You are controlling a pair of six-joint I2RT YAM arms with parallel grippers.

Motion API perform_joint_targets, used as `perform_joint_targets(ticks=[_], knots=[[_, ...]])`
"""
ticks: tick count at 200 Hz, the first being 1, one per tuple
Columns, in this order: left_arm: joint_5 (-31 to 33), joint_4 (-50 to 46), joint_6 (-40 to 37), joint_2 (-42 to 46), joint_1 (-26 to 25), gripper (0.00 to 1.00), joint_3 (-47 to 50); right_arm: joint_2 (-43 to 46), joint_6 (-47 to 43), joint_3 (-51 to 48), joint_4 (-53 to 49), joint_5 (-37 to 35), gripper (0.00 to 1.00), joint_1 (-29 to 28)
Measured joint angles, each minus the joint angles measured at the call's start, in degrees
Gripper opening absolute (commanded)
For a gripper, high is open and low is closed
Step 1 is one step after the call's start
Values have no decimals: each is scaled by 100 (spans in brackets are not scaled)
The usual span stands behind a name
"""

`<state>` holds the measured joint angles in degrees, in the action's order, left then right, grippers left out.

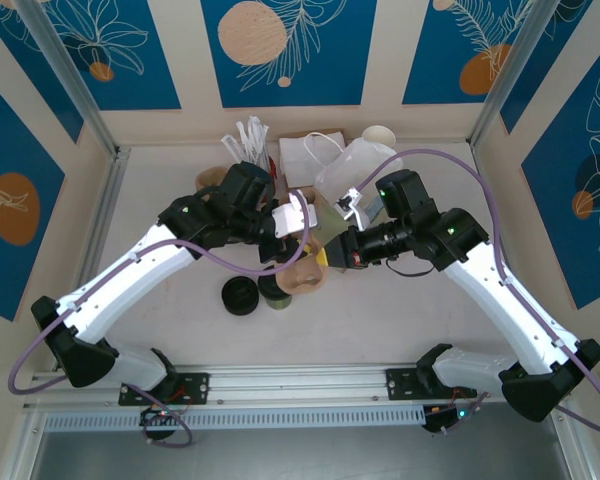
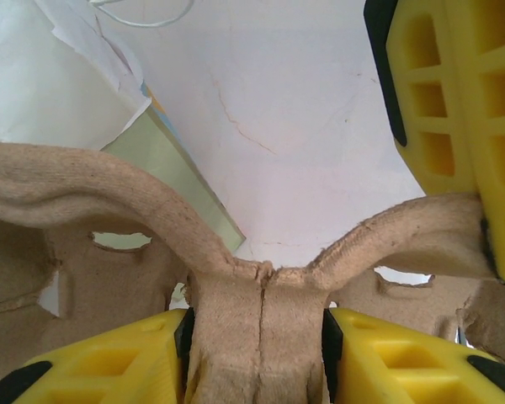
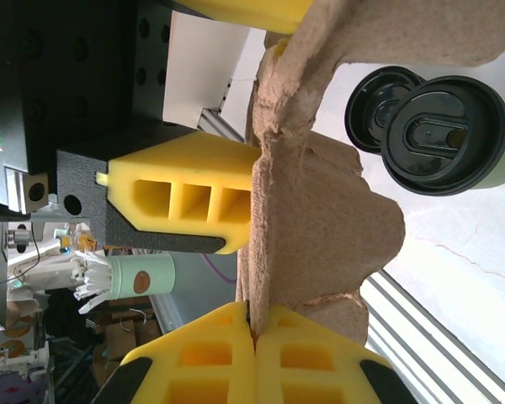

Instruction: Pack the takeout coffee

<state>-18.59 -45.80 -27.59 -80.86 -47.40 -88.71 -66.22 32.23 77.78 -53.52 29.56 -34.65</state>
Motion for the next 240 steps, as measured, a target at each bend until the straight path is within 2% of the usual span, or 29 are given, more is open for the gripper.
perform_joint_targets(ticks=[27, 47, 111, 128, 147, 161, 211, 240], knots=[[2, -20, -2, 11, 0, 43, -4, 0, -44, 2, -26, 0, 0, 0], [4, -57, 0, 15, -2, 37, -7, 0, -70, 2, -55, -2, 0, 2], [2, -120, -22, 33, -20, 32, -7, 20, -83, 2, -120, -72, 0, 17], [2, -111, -17, 39, -26, 31, -7, 52, -83, 4, -129, -125, 5, 17], [7, -66, 9, 39, -46, 29, -9, 96, -118, 35, -186, -245, 23, 39], [31, -85, 22, 39, -50, 29, -20, 168, -140, 81, -254, -356, 32, 116], [118, -144, 26, 37, -50, 29, -201, 682, -225, 380, -444, -927, 46, 636], [177, -179, 28, 20, -50, 29, -378, 876, -33, 455, -461, -1945, 52, 962]])
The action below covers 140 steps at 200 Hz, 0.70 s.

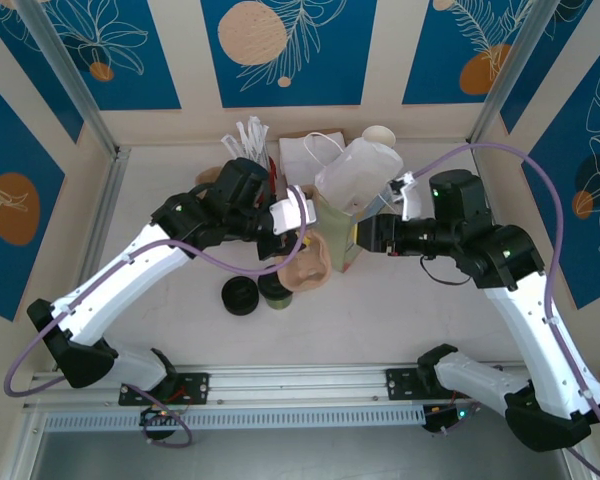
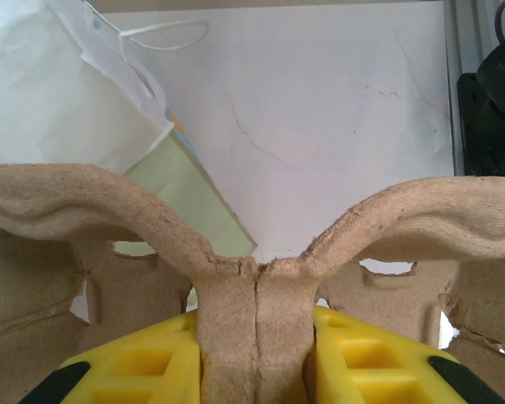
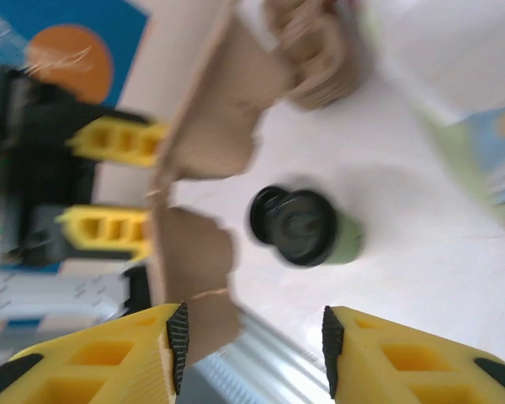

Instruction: Pack the takeout coffee

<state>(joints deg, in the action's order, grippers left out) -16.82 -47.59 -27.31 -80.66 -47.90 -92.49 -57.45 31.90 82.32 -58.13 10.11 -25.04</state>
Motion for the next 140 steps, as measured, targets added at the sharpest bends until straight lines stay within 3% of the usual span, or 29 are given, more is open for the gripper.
perform_joint_targets(ticks=[30, 56, 140], knots=[[66, 0, 39, -17, 0, 29, -205, -219, 361, 79, -114, -1130, 60, 439], [83, 0, 87, -20, 0, 29, -289, -713, 520, 258, -101, -1676, 65, 791], [81, -2, 188, -247, 0, 29, -496, -2153, 601, 638, 157, -1871, 66, 981]])
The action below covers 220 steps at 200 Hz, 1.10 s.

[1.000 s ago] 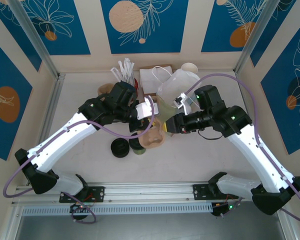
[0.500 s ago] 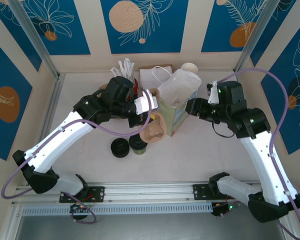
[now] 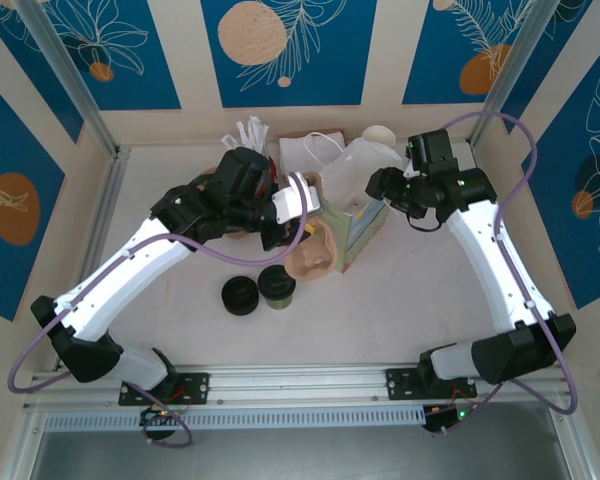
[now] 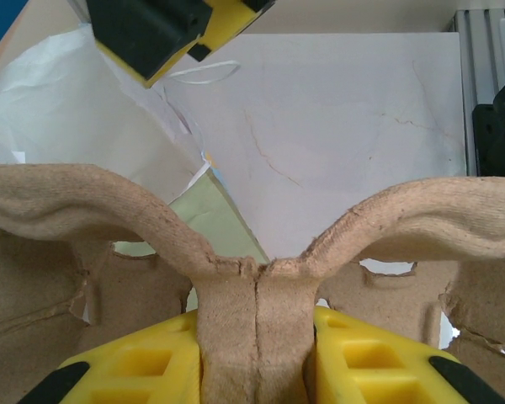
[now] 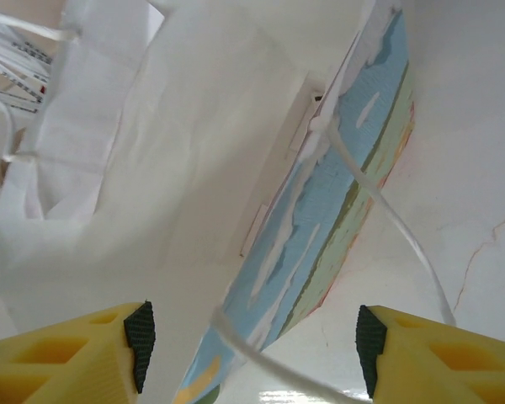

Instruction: Pack the takeout coffee

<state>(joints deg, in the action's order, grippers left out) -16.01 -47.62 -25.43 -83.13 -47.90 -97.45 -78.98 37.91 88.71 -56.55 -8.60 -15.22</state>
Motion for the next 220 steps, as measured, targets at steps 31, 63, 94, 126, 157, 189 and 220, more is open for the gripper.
perform_joint_targets(ticks=[31, 63, 94, 126, 157, 189, 220], knots=[[-26, 0, 2, -136, 0, 29, -168, -337, -48, 72, 37, 85, 54, 17], [-109, -2, 2, -199, 0, 30, -448, -463, -122, 87, 39, 164, 31, 24], [-197, 28, 59, -201, 0, 30, -590, -452, -232, 90, 33, 221, 14, 24], [-258, 33, 162, -275, 0, 30, -730, -435, -369, 116, -57, 304, 6, 24], [-424, 72, 286, -356, 0, 30, -911, -372, -514, 264, -367, 487, 4, 24], [-647, 184, 426, -387, 0, 30, -957, -245, -691, 411, -686, 769, 4, -24], [-763, 345, 601, -476, -2, 30, -1008, -61, -874, 417, -994, 1023, 4, -197]])
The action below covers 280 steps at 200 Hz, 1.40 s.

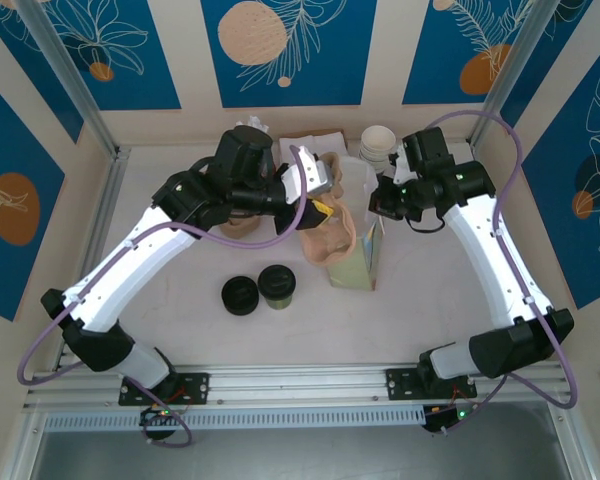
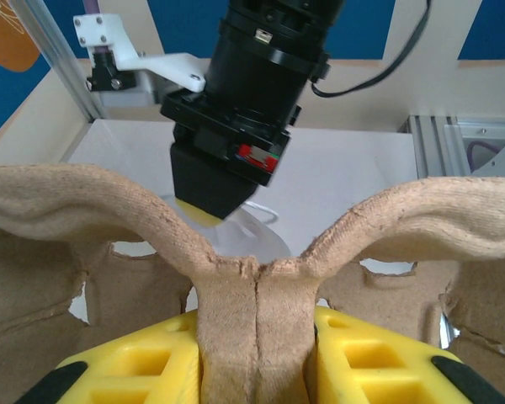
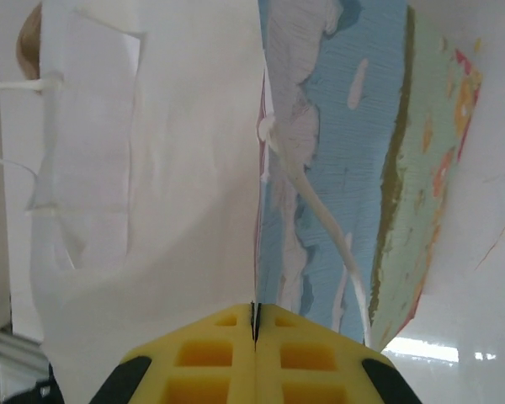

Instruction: Pack the takeout coffee

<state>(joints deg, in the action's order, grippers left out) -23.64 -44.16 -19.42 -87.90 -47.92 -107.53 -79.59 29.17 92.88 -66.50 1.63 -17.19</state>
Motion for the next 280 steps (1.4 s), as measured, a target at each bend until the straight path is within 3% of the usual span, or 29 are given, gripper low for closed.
perform_joint_targets(ticks=[74, 172, 280], knots=[[-328, 129, 308, -361, 0, 30, -120, 492, -229, -319, -245, 660, 3, -365], [-667, 157, 562, -658, 0, 30, 195, 708, -581, -859, -168, 739, 3, -365], [-796, 173, 608, -673, 68, 29, 863, 852, -737, -916, -127, 715, 22, -363]])
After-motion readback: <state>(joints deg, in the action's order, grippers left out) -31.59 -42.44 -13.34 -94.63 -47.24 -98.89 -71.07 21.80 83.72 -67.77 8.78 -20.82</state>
